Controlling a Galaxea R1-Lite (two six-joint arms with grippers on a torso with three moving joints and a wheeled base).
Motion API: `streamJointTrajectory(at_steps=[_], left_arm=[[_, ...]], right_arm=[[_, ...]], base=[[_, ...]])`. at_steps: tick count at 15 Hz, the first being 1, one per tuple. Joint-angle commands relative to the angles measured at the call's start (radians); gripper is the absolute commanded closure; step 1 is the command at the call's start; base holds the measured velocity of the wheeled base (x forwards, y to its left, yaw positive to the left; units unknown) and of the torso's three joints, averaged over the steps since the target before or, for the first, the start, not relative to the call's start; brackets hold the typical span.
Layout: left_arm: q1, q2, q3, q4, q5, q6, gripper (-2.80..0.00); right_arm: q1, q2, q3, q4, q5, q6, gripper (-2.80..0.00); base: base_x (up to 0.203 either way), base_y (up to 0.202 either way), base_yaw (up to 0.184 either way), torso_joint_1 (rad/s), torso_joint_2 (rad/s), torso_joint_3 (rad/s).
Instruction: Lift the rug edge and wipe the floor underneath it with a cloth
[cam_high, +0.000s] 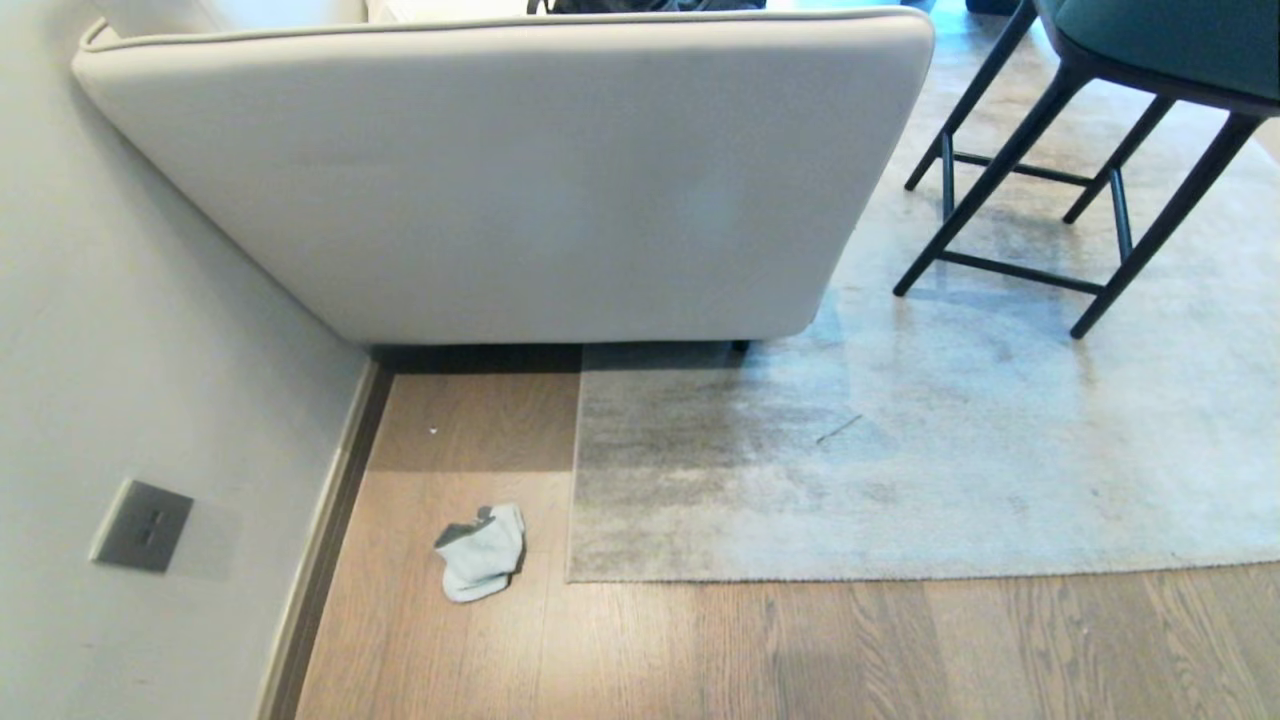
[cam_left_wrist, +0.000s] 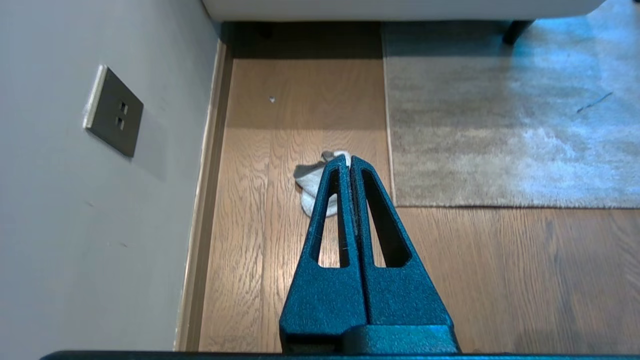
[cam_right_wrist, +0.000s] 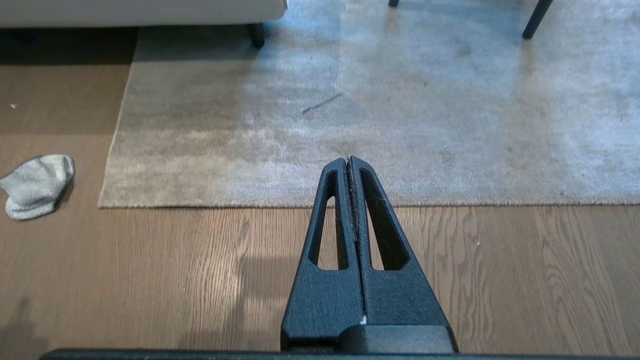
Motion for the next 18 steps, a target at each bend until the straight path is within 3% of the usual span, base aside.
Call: streamJointTrajectory(at_steps=[1, 18], left_arm=[[0.0, 0.0, 0.0, 0.0, 0.0, 0.0, 0.0], [0.0, 0.0, 0.0, 0.0, 0.0, 0.0, 0.0]], right_arm=[[0.0, 0.001, 0.0, 0.0, 0.0, -0.001, 0.0], [0.0, 0.001, 0.0, 0.0, 0.0, -0.001, 0.0]], base=[[0.0, 0.0, 0.0, 0.005, 0.0, 0.203], [0.0, 0.0, 0.0, 0.003, 0.0, 0.203]])
